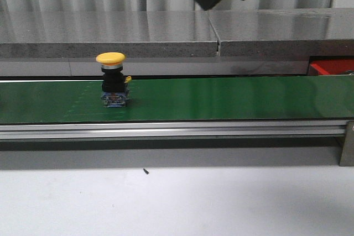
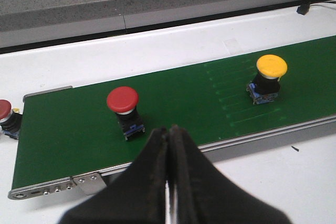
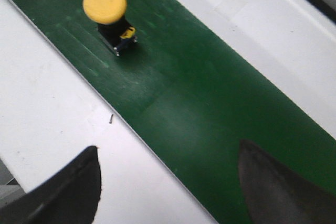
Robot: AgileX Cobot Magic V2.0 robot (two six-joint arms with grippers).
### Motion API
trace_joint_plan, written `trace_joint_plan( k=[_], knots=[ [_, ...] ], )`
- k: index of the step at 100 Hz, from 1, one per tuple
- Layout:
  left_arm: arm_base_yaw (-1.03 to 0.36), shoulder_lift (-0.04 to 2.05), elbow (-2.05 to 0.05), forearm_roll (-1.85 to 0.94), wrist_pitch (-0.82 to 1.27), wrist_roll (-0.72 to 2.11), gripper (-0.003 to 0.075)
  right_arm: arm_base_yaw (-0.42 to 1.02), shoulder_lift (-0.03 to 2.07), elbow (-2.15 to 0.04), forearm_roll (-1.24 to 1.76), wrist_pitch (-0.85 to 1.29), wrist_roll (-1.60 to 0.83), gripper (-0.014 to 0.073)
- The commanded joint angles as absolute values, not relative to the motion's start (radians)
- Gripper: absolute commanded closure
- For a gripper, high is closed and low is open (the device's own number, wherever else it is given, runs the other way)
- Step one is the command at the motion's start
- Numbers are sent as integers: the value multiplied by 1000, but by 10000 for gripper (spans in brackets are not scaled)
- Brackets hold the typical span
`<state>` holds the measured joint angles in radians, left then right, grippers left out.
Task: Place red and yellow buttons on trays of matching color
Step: 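Lower the right gripper onto the yellow button on the belt and grasp, then carry the yellow button with the right gripper into the yellow tray and release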
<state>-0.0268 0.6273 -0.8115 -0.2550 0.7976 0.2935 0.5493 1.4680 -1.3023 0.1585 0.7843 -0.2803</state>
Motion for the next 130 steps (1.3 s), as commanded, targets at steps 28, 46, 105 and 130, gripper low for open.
trace_joint_plan(
  k=[28,46,105,130],
  knots=[
    [-35,627,-837,-279,725,294,739,616,1711,-1616,168,891,-382,50],
    [-35,627,-837,-279,725,294,739,616,1798,-1691,186,893,-395,50],
    [-35,627,-837,-279,725,294,739,611,1971,-1788,237,822,-399,396],
    [-35,627,-837,-279,725,294,739,608,1942,-1785,237,798,-384,552]
  ],
)
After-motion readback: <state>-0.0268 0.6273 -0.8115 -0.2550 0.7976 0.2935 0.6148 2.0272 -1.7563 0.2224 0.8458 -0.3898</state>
